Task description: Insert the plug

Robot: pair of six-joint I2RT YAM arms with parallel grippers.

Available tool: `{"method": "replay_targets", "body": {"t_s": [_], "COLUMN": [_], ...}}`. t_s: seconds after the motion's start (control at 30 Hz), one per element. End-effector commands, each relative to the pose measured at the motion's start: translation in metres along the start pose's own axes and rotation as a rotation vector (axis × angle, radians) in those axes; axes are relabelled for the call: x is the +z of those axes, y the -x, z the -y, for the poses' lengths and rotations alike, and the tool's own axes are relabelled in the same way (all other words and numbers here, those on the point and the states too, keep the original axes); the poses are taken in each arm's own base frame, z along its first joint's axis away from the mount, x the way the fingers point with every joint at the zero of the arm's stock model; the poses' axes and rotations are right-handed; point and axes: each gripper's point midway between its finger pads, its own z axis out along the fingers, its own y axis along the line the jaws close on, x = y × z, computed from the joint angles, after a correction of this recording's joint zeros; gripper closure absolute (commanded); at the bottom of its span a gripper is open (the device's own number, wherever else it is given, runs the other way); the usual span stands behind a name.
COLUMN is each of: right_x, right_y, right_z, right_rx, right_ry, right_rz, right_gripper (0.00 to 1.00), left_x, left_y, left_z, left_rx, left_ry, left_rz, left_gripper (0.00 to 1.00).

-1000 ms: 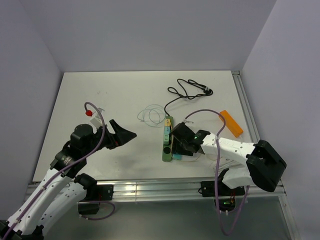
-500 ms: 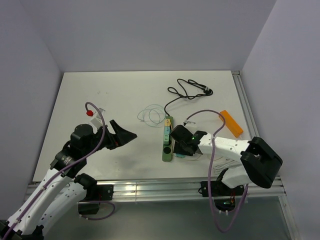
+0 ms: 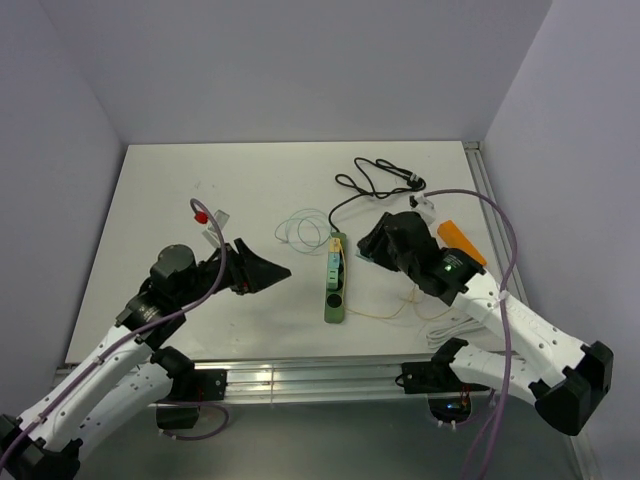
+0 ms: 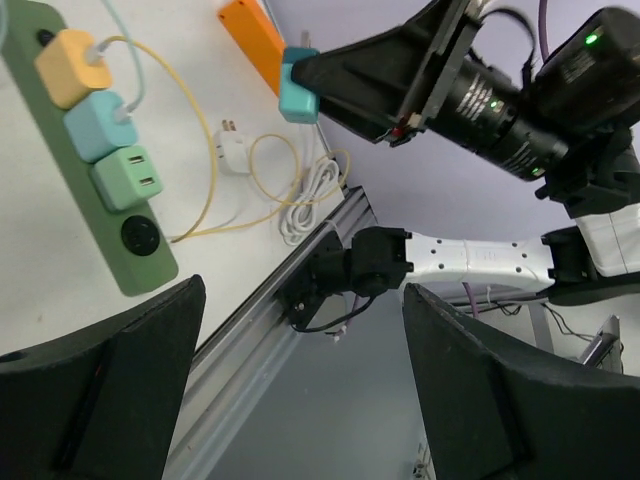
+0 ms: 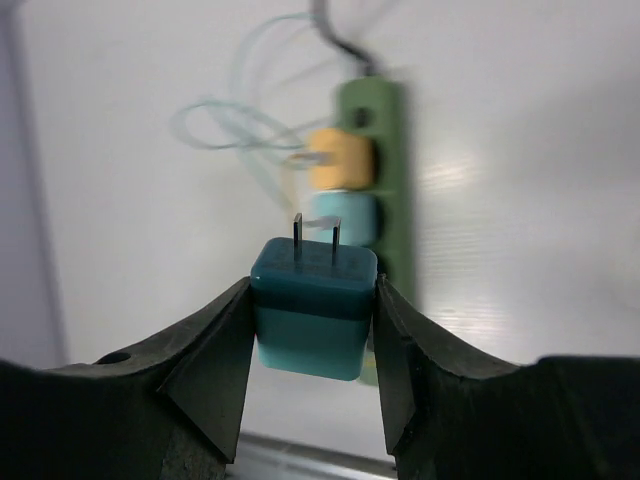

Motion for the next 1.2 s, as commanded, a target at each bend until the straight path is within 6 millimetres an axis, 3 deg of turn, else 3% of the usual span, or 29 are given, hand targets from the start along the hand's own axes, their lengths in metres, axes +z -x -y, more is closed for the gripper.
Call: {"method": "replay_targets", "body": {"t_s": [0.0,0.07,0.1,0.13,0.2,0.3,0.5,0.77,0.93,1.07,1.17], "right_x": [-0.025,-0.042,-0.045,-0.051,-0.053,-0.058,-0.079,-0.097,-0.094,-0.094,-0.095], "right_y": [0.000,-0.013,-0.028,-0.028,-0.052,-0.070,-0.082,-0.094,-0.099,-0.099,-0.096], "right_z": [-0.086,-0.114,-0.120,-0.125,-0.118,-0.112,-0.122,-0.140,-0.142,-0.142,-0.142], "right_rx": [-0.036,-0.191,-0.268,-0.388,-0.529,-0.690,-0.785,-0.858,-0.888,-0.892,-0.885], "right_ry": [0.394,0.570,0.591,0.616,0.583,0.612,0.750,0.848,0.831,0.828,0.821], "right_rz": [-0.088,-0.143,-0.178,-0.154,-0.175,-0.175,-0.116,-0.111,-0.120,-0.104,-0.083], "right_gripper": [1.00,1.00,1.00,1.00,1.00,1.00,1.00,1.00,1.00,1.00,1.00], "left_x": [0.010,0.012,0.015,0.015,0.017,0.019,0.027,0.031,0.035,0.038,0.038], "left_y": [0.014,0.018,0.018,0.018,0.017,0.009,-0.029,-0.041,-0.050,-0.059,-0.064], "left_z": [0.036,0.044,0.045,0.048,0.048,0.043,0.018,0.016,0.016,0.010,0.012], "left_rx": [0.075,0.058,0.047,0.033,0.004,-0.046,-0.155,-0.174,-0.181,-0.196,-0.205], "left_ry": [-0.128,-0.148,-0.149,-0.146,-0.130,-0.077,-0.038,-0.057,-0.070,-0.063,-0.094], "left_rz": [0.031,0.028,0.013,0.004,-0.025,-0.092,-0.276,-0.338,-0.372,-0.401,-0.423], "left_gripper": [0.14,0.13,0.14,0.13,0.12,0.09,0.09,0.09,0.10,0.16,0.25]}}
